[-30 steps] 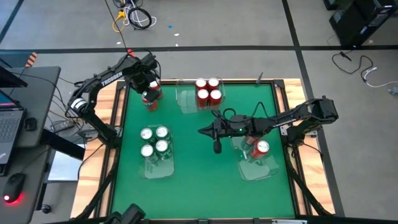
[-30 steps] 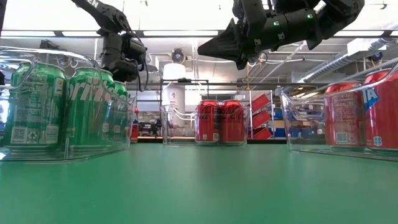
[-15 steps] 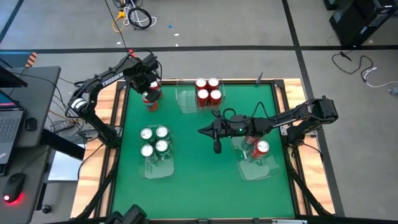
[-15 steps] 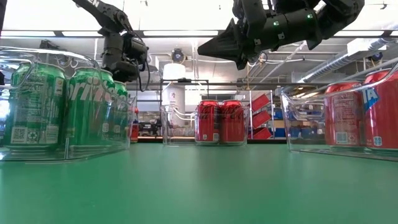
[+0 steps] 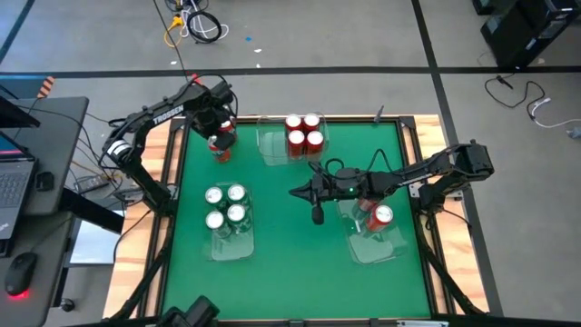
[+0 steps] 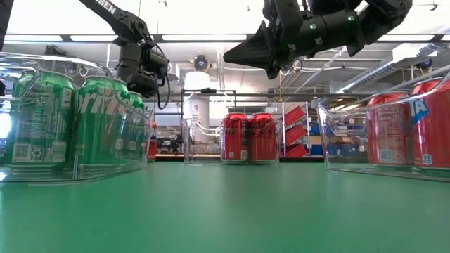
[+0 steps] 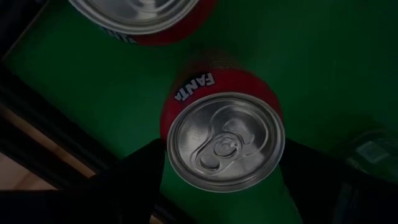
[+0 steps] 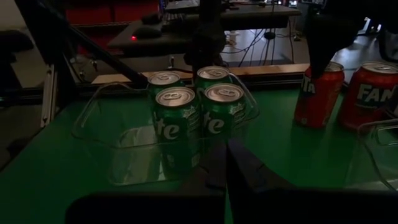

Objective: Sort soda cans
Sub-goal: Put the red soda can into the middle right transparent bin

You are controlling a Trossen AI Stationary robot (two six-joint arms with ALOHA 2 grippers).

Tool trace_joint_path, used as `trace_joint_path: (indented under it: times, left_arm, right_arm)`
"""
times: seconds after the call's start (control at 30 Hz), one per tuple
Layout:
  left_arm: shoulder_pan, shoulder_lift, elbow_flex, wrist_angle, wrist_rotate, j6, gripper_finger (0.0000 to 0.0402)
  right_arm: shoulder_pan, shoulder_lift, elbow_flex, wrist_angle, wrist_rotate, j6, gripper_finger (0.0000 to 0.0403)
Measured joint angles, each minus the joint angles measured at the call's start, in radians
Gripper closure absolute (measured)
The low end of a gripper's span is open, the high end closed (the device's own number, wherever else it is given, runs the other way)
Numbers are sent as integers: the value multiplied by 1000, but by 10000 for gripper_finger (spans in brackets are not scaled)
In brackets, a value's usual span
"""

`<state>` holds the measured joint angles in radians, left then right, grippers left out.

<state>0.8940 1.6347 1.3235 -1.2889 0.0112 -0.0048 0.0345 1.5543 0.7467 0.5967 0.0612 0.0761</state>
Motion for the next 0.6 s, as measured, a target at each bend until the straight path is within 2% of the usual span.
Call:
trace_joint_path:
  times: [0.6]
  left_arm:
    - [0, 4, -3, 52, -9, 14, 93]
  right_arm:
    - [0, 0, 0, -2, -5, 0, 403]
